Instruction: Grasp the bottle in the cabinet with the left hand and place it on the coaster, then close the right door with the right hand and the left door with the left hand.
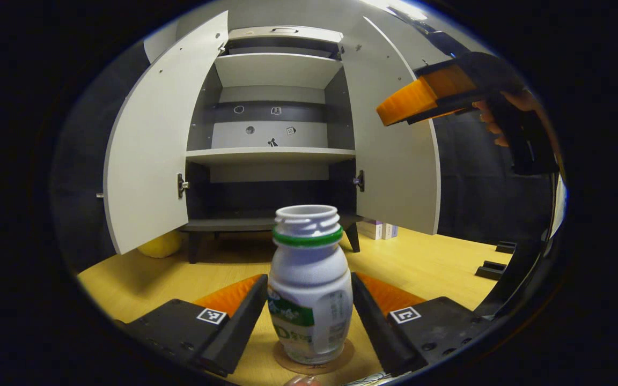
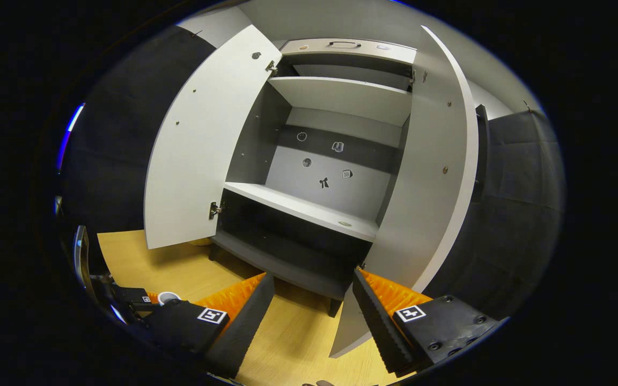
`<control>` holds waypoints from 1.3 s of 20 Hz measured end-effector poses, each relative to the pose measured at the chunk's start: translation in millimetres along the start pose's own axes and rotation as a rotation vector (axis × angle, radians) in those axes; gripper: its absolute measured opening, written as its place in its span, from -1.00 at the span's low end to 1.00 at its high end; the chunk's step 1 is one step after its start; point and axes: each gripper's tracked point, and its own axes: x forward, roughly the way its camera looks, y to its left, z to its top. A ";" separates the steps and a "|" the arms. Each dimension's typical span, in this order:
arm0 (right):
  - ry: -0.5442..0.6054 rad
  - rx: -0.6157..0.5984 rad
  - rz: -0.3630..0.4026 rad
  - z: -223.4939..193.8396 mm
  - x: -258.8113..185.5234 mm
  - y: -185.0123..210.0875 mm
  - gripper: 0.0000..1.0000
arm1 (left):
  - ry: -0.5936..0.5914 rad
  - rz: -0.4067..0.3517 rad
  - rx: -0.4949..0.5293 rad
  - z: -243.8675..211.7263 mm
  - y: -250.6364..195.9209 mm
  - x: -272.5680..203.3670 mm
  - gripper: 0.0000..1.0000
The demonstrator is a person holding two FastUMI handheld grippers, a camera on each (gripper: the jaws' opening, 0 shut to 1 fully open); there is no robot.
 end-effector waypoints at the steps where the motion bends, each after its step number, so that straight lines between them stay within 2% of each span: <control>1: -0.003 -0.001 0.000 1.2 -0.8 0.1 0.95 | -0.009 -0.009 0.001 3.6 -2.0 0.5 0.92; 11: -0.047 0.045 -0.042 31.6 -9.5 -15.9 0.96 | -0.027 -0.055 0.011 58.2 -3.7 -0.1 0.91; 14: -0.073 0.073 -0.061 49.7 -18.3 -24.5 0.96 | -0.054 -0.072 0.024 92.7 -7.5 -6.9 0.91; 16: -0.135 0.129 -0.067 79.3 -31.4 -30.7 0.96 | -0.076 -0.080 0.059 122.4 -10.4 -12.5 0.91; 19: -0.215 0.138 -0.142 115.4 -49.9 -61.9 0.94 | -0.098 -0.084 0.084 167.0 -11.7 -21.4 0.87; 22: -0.212 0.108 -0.246 121.1 -67.7 -95.6 0.94 | -0.101 -0.067 0.013 207.0 -9.1 -29.8 0.92; 26: -0.192 0.176 -0.346 115.1 -78.7 -139.5 0.94 | -0.111 -0.057 -0.077 252.9 4.6 -35.1 0.92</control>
